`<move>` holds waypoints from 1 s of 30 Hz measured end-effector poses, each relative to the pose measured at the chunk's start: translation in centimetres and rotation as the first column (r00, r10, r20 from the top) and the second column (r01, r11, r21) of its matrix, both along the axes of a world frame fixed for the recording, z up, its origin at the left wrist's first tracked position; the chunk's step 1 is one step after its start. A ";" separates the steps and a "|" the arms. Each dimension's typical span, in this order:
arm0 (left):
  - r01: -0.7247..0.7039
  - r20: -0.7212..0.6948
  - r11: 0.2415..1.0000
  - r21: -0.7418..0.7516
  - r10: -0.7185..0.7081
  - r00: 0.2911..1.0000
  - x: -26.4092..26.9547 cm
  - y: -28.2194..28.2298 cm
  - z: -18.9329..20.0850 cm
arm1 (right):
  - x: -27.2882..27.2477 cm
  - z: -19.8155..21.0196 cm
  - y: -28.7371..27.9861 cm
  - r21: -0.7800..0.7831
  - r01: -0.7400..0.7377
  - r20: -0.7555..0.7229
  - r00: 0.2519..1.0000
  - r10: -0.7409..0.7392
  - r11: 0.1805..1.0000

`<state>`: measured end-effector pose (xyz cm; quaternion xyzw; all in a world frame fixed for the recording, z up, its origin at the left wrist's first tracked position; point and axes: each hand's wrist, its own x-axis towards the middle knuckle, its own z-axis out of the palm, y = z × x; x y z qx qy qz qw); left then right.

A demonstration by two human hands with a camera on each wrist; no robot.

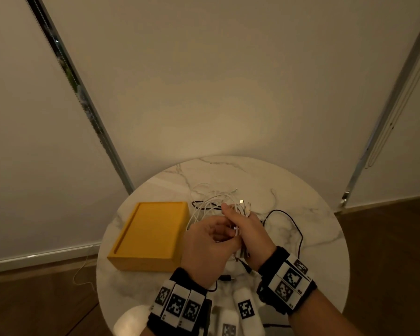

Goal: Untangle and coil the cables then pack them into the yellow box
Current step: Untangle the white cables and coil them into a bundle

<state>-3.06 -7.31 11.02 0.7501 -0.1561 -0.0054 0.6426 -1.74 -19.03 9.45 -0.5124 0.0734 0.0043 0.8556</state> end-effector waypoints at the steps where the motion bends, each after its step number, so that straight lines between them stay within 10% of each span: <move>1: -0.007 -0.020 1.000 -0.014 0.006 1.000 -0.1 0.0 0.1 | -0.2 0.1 -0.1 0.009 -0.005 -0.001 1.000 0.005 1.000; 16: 0.121 -0.042 0.987 -0.103 -0.126 0.991 0.2 1.4 2.7 | -1.8 1.6 -1.8 0.037 -0.040 -0.042 0.998 0.042 0.999; 21: -0.083 0.219 0.977 0.195 0.039 0.975 2.4 2.4 2.7 | -2.1 1.4 -2.1 0.073 -0.099 -0.012 0.995 0.100 0.992; 25: -0.020 0.426 0.768 0.640 -0.334 0.841 3.8 1.4 3.7 | -2.6 1.5 -2.2 0.038 -0.154 0.048 0.987 0.152 0.987; 30: 0.038 0.417 0.688 0.725 -0.482 0.770 5.1 1.2 5.2 | -2.5 1.7 -2.0 0.023 -0.139 0.075 0.988 0.137 0.990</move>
